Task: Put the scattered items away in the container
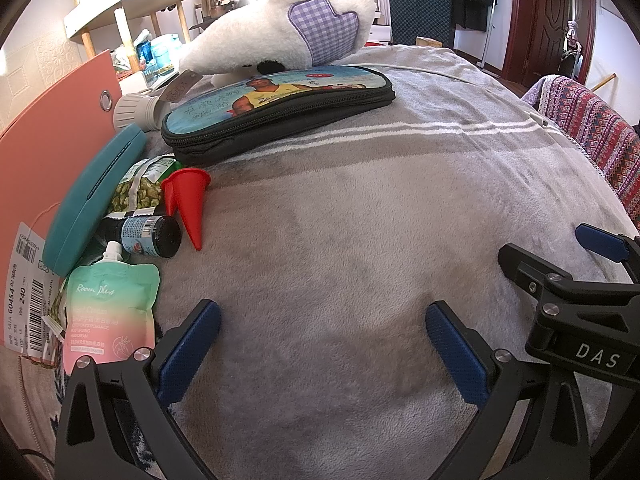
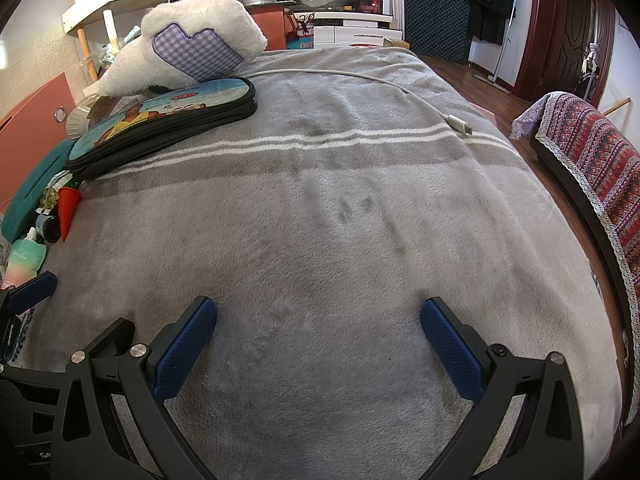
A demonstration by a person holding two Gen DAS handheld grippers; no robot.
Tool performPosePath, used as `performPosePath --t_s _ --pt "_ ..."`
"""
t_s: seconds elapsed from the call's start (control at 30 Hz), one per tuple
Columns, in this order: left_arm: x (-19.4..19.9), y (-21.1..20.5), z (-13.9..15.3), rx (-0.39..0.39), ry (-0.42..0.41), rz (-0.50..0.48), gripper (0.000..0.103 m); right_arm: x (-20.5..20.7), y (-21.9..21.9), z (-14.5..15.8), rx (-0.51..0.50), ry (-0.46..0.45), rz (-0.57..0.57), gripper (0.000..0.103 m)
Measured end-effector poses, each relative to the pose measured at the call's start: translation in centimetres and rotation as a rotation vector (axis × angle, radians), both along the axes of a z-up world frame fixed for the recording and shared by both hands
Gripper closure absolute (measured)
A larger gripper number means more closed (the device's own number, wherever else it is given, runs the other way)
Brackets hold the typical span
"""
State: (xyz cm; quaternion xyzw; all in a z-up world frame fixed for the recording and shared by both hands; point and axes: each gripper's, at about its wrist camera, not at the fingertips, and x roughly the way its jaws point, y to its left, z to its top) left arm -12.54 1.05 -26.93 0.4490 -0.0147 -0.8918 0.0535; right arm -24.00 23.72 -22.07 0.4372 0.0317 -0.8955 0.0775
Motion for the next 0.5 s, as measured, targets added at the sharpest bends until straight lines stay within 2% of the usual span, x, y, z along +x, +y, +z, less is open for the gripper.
performPosePath --t_s 0.5 --pt "0.01 -0.01 0.01 0.0 0.0 0.001 0.0 0.02 -0.06 0.04 0.0 0.0 0.003 0.0"
